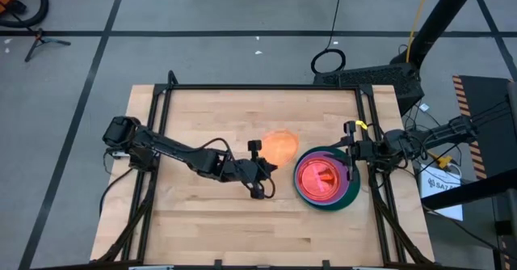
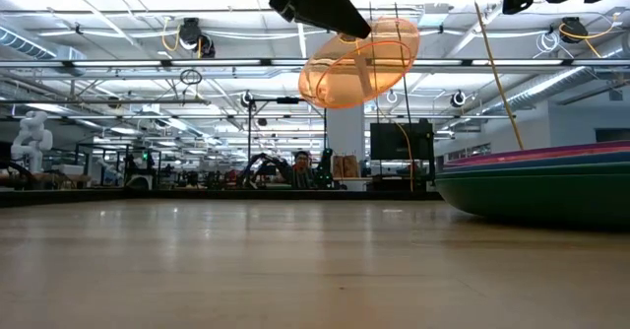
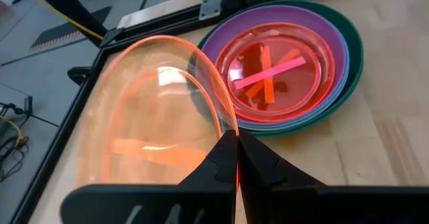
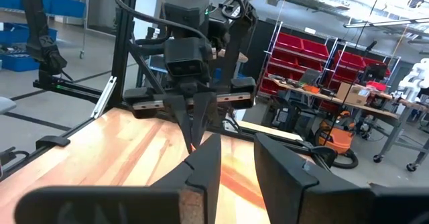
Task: Stack plastic plates
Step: Stack the small orange plate on top of the small pink plate
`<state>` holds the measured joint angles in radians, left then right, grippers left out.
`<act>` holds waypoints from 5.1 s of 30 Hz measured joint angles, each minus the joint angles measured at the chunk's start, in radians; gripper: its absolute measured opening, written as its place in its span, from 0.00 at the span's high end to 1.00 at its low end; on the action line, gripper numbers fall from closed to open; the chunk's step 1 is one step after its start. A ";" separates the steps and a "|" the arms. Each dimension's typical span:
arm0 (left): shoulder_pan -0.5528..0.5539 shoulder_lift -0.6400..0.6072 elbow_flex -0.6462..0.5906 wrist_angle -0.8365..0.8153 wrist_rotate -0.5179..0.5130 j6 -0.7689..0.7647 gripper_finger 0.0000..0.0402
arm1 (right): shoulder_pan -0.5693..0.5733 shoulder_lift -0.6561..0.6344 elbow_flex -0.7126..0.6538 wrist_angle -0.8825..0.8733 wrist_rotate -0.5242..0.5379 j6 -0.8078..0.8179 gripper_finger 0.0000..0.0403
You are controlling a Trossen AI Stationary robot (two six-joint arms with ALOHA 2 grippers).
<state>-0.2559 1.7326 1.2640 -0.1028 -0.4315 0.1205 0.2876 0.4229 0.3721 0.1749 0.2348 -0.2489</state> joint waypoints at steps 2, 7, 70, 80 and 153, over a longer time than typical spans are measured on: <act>-0.005 0.000 0.000 0.000 0.000 -0.003 0.99 | 0.000 0.000 0.000 0.000 0.000 0.000 0.79; -0.010 0.000 0.000 0.014 0.011 -0.034 0.99 | 0.000 0.000 0.000 0.000 0.000 -0.001 0.79; 0.036 0.381 0.171 0.448 0.460 0.031 0.99 | 0.000 0.000 0.000 -0.004 0.000 -0.010 0.79; 0.045 0.408 0.196 0.441 0.469 -0.004 0.95 | 0.000 0.000 0.000 -0.006 0.000 -0.010 0.79; 0.014 -0.456 -0.504 0.315 0.192 0.027 0.69 | 0.001 0.438 0.164 -0.142 0.182 0.405 0.79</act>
<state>-0.2420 1.2765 0.7598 0.2119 -0.2394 0.1473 0.2891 0.8605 0.5362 0.0334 0.4168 0.1561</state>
